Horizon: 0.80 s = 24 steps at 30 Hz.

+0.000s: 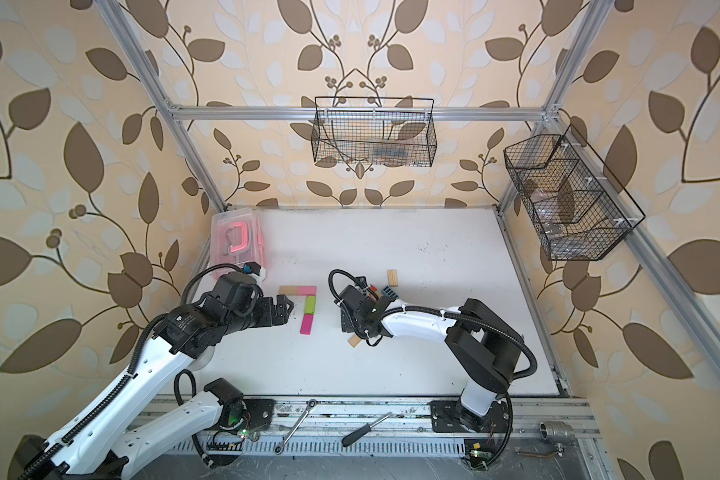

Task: Assemble the number 7 with building blocks
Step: Pick up the building block from the center of the board.

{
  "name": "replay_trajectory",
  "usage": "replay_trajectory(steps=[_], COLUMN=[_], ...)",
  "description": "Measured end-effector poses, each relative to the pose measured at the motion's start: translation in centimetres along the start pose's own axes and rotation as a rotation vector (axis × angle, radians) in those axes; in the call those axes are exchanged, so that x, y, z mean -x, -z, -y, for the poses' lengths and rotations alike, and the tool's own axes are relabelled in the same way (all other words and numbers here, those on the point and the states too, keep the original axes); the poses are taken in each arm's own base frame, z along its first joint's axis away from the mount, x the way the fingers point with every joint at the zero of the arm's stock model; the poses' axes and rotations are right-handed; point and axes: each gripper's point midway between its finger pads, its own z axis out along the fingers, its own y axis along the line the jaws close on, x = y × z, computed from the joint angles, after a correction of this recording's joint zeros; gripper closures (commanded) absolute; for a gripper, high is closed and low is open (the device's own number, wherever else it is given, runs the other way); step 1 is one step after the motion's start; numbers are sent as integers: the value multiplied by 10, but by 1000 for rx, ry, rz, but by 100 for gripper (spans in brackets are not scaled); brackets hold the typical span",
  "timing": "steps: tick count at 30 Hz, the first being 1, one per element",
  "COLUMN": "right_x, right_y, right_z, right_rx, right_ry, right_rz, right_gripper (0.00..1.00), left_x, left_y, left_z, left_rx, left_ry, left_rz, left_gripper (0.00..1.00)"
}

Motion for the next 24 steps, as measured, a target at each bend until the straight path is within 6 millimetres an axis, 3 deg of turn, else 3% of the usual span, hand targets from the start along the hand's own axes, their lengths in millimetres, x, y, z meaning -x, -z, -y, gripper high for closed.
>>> replay_trajectory(steps=[6,14,24], right_x=[-14,-9,2], right_y=[-14,-23,-25], right_z=[-12,-68,-77], right_rx=[34,127,160], right_ry=[22,83,131], right_rz=[-53,-58,-57], right_gripper=[26,28,23], left_x=[1,2,3], left_y=[2,7,9], left_z=[0,1,1], left_rx=[-6,-19,-26], left_ry=[1,3,3], left_rz=[10,32,43], left_gripper=[1,1,1])
